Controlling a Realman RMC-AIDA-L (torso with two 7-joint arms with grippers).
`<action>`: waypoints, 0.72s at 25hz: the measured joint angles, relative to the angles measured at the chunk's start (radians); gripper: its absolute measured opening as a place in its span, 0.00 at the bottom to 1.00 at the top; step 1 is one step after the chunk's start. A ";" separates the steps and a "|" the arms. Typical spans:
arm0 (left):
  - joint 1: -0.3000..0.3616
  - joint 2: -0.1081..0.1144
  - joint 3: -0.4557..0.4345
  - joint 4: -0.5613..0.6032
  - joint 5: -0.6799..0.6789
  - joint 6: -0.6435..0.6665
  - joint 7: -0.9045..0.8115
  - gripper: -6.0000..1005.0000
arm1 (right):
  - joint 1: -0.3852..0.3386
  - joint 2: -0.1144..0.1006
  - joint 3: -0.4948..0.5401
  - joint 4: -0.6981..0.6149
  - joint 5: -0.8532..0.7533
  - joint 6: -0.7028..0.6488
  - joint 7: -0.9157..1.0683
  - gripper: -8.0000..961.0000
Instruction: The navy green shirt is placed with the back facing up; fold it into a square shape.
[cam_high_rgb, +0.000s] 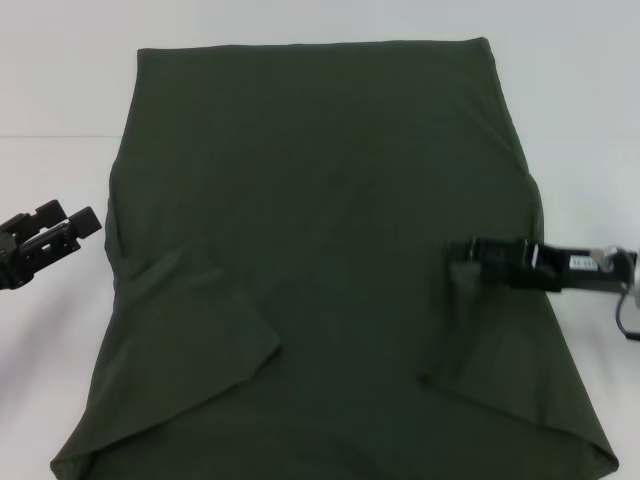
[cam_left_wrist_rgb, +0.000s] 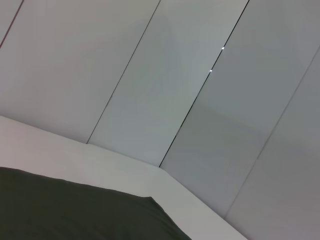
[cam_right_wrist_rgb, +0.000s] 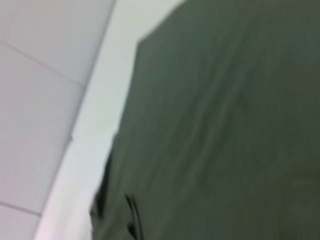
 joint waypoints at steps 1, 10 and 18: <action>0.000 0.000 0.000 0.000 0.000 0.000 0.000 0.83 | 0.007 0.002 0.002 0.000 0.018 0.007 -0.001 0.98; 0.000 0.000 0.000 0.001 -0.004 -0.001 -0.025 0.83 | -0.044 0.013 0.012 -0.006 0.228 0.002 -0.121 0.98; 0.005 0.044 0.039 0.002 0.048 -0.003 -0.263 0.83 | -0.177 0.006 -0.010 -0.086 0.230 -0.241 -0.476 0.98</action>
